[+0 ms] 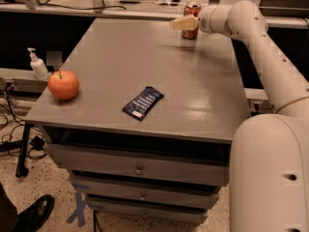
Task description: Knock coke can over
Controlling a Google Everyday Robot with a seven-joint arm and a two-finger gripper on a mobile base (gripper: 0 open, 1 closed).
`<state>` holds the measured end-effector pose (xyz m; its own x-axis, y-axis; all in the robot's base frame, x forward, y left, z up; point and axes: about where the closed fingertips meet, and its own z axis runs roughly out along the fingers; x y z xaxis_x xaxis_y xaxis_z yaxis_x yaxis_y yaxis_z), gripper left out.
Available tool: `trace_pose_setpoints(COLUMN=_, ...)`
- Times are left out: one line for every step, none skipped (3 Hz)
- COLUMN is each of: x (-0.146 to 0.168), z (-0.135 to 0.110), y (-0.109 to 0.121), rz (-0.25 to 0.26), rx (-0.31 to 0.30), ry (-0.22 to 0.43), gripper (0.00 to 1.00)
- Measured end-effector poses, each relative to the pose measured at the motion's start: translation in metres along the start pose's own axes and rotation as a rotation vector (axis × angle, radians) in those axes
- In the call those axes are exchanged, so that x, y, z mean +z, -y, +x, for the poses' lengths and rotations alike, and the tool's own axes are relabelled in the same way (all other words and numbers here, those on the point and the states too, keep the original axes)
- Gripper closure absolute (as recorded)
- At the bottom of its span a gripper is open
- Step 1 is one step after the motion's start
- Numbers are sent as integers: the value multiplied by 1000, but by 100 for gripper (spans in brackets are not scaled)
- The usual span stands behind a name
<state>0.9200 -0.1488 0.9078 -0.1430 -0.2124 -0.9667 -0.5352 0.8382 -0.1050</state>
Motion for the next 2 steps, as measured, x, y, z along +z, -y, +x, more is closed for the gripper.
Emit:
trace_pose_setpoints(x=9, z=-5, y=10, rz=23, rx=-10, ry=4, gripper=17)
trace_pose_setpoints(x=8, z=-4, y=19, rz=44, rx=-20, ry=-5, gripper=39)
